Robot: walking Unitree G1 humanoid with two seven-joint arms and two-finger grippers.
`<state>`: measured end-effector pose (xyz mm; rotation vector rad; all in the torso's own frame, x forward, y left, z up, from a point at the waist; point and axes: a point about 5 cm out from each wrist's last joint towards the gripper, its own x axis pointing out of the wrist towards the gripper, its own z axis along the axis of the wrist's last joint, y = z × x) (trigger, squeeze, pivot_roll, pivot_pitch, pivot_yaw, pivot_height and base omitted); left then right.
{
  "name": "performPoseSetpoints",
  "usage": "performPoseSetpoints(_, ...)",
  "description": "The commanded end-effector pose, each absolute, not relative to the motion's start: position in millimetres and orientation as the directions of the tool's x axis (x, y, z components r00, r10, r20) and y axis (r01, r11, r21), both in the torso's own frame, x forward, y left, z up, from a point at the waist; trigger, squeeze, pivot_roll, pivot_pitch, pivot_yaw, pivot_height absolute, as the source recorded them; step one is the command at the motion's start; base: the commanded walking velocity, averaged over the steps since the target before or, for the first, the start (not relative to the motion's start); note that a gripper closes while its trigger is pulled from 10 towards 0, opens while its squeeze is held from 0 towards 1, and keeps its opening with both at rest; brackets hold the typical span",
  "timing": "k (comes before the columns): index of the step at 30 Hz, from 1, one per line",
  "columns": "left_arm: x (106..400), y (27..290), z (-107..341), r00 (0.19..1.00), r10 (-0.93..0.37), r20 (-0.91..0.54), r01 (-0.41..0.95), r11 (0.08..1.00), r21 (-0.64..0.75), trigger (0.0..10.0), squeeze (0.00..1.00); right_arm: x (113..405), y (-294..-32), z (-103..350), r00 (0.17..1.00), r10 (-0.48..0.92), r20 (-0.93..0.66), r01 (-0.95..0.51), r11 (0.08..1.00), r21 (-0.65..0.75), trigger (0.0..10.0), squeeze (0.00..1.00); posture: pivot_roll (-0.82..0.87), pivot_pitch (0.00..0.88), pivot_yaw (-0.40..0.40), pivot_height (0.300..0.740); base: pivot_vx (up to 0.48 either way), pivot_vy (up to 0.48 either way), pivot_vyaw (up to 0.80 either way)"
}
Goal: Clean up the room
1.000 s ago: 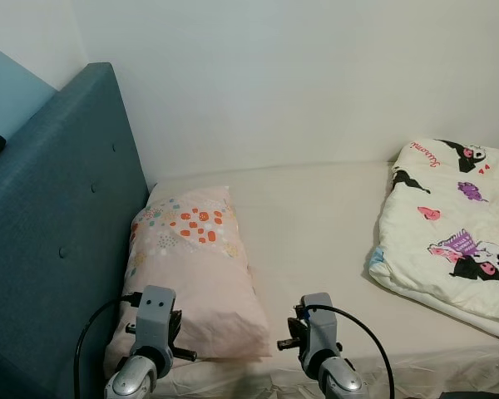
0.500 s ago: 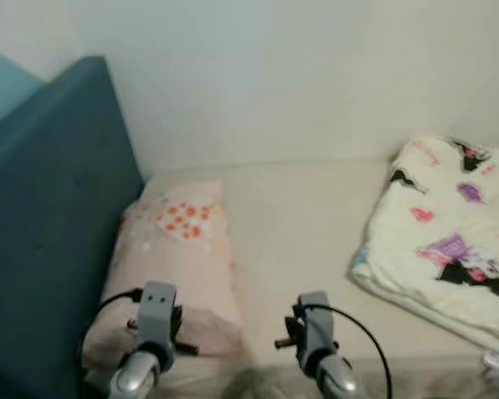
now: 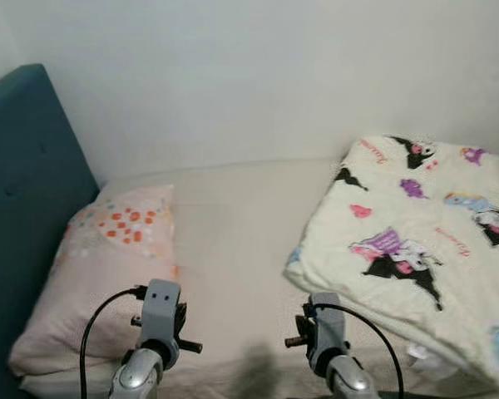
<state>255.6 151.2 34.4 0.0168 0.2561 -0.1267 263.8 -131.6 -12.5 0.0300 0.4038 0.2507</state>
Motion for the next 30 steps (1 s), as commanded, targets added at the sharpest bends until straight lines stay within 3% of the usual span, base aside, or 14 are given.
performPoseSetpoints(1,253.3,150.9,31.5,0.955,-0.124,-0.269,0.132,0.991,0.011,10.0,0.0,260.4,-133.7,-15.8,0.883,0.243,-0.402,-0.231,0.97,0.079,10.0,0.0,-0.04,0.077,-0.006,0.737,0.0,-0.48,0.0)
performPoseSetpoints(13,252.5,149.4,29.8,0.952,-0.137,-0.275,0.149,0.988,0.025,10.0,0.0,259.6,-135.6,-15.6,0.887,0.237,-0.396,-0.23,0.971,0.065,10.0,0.0,-0.04,0.069,-0.003,0.737,0.0,-0.48,0.0)
performPoseSetpoints(21,253.4,149.7,30.3,0.951,-0.139,-0.275,0.154,0.988,0.032,10.0,0.0,267.5,-156.5,-4.8,0.945,0.056,-0.324,-0.078,0.995,-0.057,10.0,0.0,-0.04,0.066,-0.001,0.737,0.0,-0.48,0.0)
performPoseSetpoints(30,254.2,150.6,30.7,0.952,-0.137,-0.274,0.153,0.988,0.038,10.0,0.0,264.7,-156.1,-5.3,0.948,0.042,-0.314,-0.065,0.996,-0.063,10.0,0.0,-0.04,0.07,-0.001,0.737,0.0,-0.48,0.0)
